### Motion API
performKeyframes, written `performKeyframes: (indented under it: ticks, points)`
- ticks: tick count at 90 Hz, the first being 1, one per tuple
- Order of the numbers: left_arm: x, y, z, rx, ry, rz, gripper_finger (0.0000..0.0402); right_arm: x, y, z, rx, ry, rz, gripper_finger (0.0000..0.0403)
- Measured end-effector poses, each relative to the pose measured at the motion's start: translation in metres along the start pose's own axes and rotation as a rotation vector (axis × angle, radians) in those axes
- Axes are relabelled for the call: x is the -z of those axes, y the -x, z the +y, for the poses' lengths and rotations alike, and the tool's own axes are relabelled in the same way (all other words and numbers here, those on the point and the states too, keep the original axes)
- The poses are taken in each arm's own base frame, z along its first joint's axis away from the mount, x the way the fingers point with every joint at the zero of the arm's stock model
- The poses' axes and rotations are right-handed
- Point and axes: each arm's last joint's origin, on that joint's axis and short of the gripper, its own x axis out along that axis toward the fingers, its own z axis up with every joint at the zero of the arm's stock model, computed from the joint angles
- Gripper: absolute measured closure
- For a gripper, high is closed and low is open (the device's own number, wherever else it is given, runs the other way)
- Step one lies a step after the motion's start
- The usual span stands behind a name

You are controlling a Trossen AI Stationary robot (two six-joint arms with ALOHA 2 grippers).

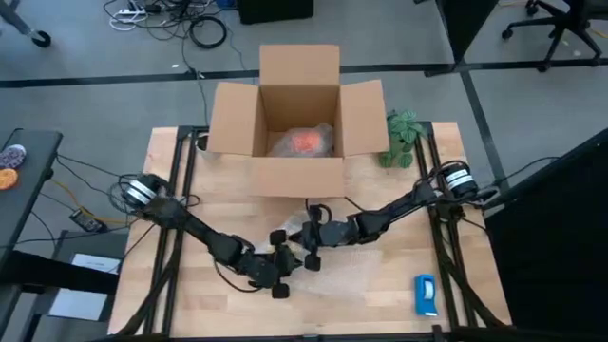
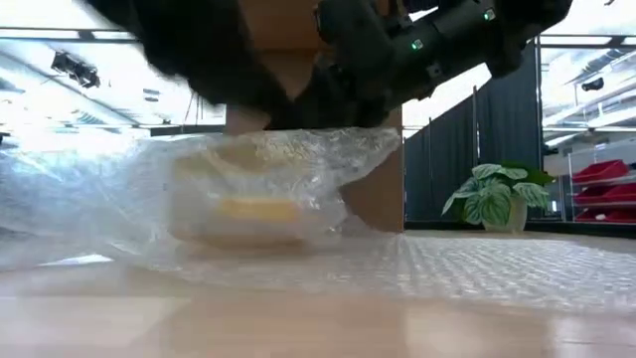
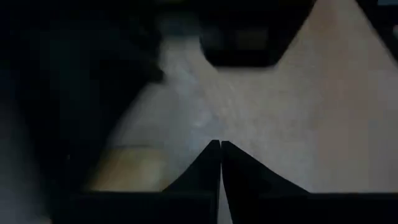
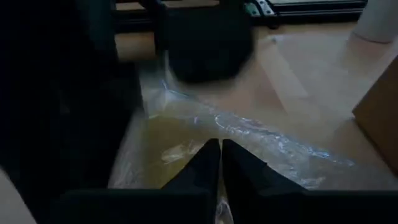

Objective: Wrap mug
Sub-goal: Wrap the yellow mug with the bubble wrap

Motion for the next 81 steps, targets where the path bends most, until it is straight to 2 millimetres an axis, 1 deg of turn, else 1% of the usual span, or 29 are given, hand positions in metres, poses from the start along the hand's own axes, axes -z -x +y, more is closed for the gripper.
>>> performKeyframes:
  ticks: [3, 9, 15, 22, 28, 32, 42, 52, 63, 75, 81]
  points:
    - [-0.008, 0.015, 0.004, -0.031, -0.003, -0.005, 0.0402, 0.0, 0.0, 0.0, 0.0, 0.002, 0.005, 0.0403]
    - [-0.011, 0.036, 0.016, -0.127, -0.021, 0.028, 0.0402, 0.0, 0.001, 0.002, -0.008, 0.006, 0.007, 0.0403]
    - [-0.007, 0.053, 0.031, -0.232, -0.022, 0.081, 0.0402, 0.001, 0.002, 0.005, -0.022, 0.016, 0.009, 0.0403]
    - [0.001, 0.064, 0.047, -0.349, 0.022, 0.128, 0.0402, 0.002, 0.004, 0.01, -0.041, 0.029, 0.014, 0.0403]
    - [0.014, 0.061, 0.054, -0.394, 0.073, 0.154, 0.0402, 0.003, 0.006, 0.014, -0.065, 0.052, 0.018, 0.0403]
    - [0.024, 0.055, 0.055, -0.386, 0.102, 0.169, 0.0402, 0.004, 0.007, 0.018, -0.08, 0.063, 0.02, 0.0403]
    - [0.05, 0.033, 0.052, -0.316, 0.168, 0.171, 0.0402, 0.006, 0.01, 0.025, -0.103, 0.088, 0.023, 0.0403]
    - [0.07, 0.017, 0.048, -0.241, 0.205, 0.163, 0.0402, 0.004, 0.015, 0.029, -0.116, 0.096, 0.026, 0.0403]
    - [0.079, 0.008, 0.046, -0.215, 0.229, 0.151, 0.0402, -0.001, 0.026, 0.036, -0.124, 0.103, 0.019, 0.0403]
    - [0.083, 0.007, 0.046, -0.197, 0.223, 0.173, 0.0402, -0.008, 0.044, 0.047, -0.146, 0.065, 0.026, 0.0403]
    - [0.083, 0.007, 0.046, -0.198, 0.222, 0.173, 0.0402, -0.006, 0.05, 0.054, -0.175, 0.036, 0.05, 0.0403]
